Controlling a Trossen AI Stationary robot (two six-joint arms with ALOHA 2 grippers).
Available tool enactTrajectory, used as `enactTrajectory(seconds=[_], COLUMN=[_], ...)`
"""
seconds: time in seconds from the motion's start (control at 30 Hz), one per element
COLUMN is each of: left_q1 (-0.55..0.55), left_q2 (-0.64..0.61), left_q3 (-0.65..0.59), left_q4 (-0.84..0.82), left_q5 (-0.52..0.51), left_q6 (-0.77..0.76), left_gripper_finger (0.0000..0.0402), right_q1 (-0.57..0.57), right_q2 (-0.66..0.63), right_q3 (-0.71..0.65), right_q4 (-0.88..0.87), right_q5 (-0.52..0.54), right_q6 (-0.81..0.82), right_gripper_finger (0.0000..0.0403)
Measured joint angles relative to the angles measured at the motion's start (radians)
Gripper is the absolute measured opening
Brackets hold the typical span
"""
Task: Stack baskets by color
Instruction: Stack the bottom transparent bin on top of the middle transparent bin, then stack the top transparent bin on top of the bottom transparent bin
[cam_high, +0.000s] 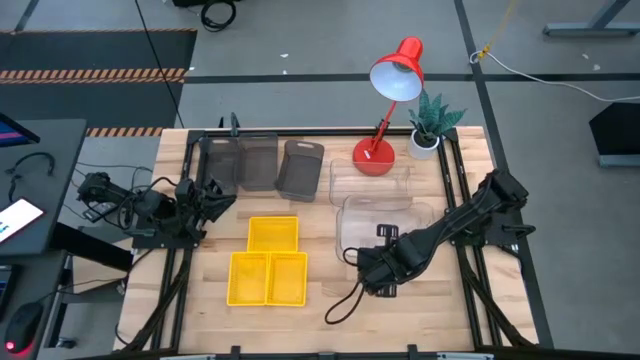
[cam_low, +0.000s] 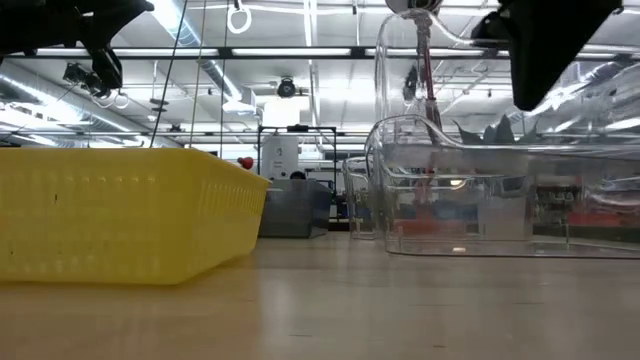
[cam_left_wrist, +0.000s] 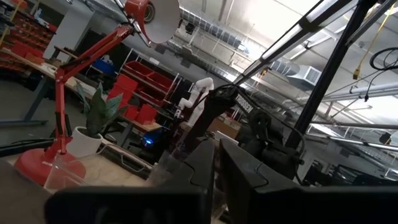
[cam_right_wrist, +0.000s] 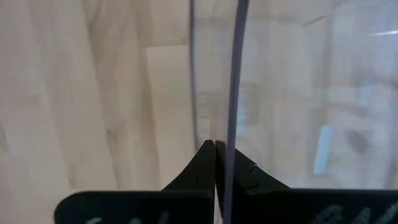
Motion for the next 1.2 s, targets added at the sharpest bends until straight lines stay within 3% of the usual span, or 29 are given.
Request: enactTrajectory(seconds=[0.23, 0.73, 0.9, 1.07, 1.2], left_q1=[0.0, 0.0, 0.0, 0.0, 0.0], left_q2=[0.0, 0.0, 0.0, 0.0, 0.0], left_q3=[0.0, 0.0, 0.0, 0.0, 0.0], left_q4=[0.0, 0.0, 0.0, 0.0, 0.0], left_q5=[0.0, 0.0, 0.0, 0.0, 0.0], left_q6=[0.005, 0.007, 0.008, 0.008, 0.009], left_gripper_finger=[0.0033, 0.0033, 0.0028, 0.0035, 0.0035], right_q1=[-0.006, -0.062, -0.074, -0.114, -0.194], right_q2=[0.0, -0.004, -0.057, -0.121, -0.164], right_q3=[-0.054, -0.058, -0.028, -0.025, -0.041], right_q4=[0.062, 0.1, 0.066, 0.014, -0.003], right_q5=[-0.031, -0.212, -0.201, -0.058, -0.033], right_q6=[-0.002, -0.053, -0.054, -0.092, -0.147], right_gripper_finger=[0.0028, 0.0167, 0.0191, 0.0196, 0.0185])
